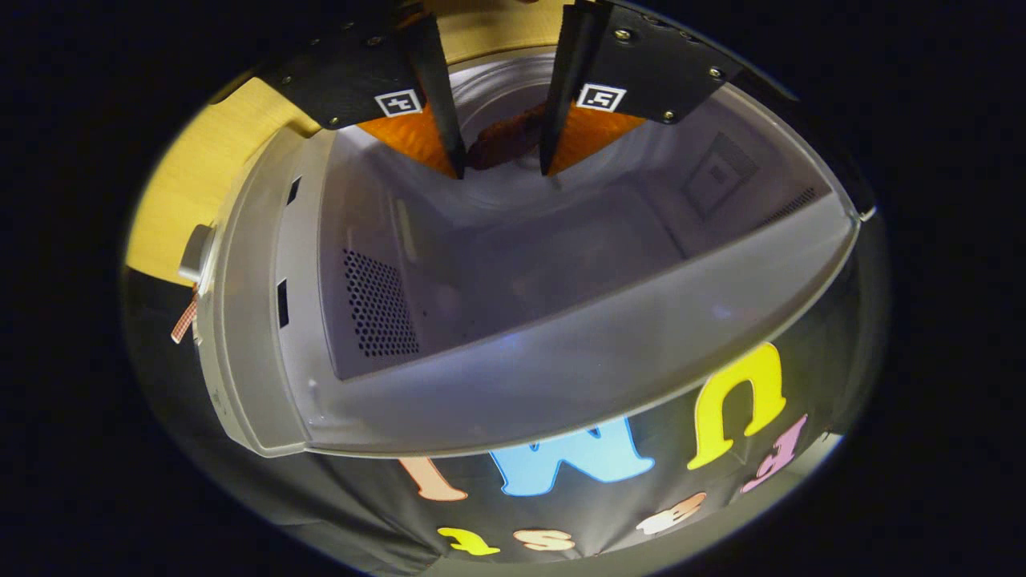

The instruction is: Open the microwave, put the food inside, and close the microwave door.

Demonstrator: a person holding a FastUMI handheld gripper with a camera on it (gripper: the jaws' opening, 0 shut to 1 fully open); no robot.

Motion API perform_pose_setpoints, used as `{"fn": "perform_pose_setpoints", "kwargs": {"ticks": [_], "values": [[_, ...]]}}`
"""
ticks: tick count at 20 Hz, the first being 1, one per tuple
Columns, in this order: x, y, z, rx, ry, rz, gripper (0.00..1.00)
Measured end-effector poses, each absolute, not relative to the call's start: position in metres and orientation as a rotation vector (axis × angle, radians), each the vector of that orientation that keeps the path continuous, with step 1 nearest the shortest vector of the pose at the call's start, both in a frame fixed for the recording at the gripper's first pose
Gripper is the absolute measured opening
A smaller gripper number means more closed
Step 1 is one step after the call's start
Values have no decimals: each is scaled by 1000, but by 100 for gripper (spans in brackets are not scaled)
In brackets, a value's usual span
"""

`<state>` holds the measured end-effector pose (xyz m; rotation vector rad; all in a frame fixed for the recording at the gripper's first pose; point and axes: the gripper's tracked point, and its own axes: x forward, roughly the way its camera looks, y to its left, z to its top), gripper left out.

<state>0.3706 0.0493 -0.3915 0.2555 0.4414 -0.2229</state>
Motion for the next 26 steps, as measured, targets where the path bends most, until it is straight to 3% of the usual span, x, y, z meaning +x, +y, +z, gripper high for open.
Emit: {"fn": "perform_pose_setpoints", "kwargs": {"ticks": [10, 12, 26], "values": [[346, 55, -353, 105, 417, -140, 56], [333, 62, -333, 91, 404, -105, 96], [204, 106, -175, 100, 282, 63, 96]]}}
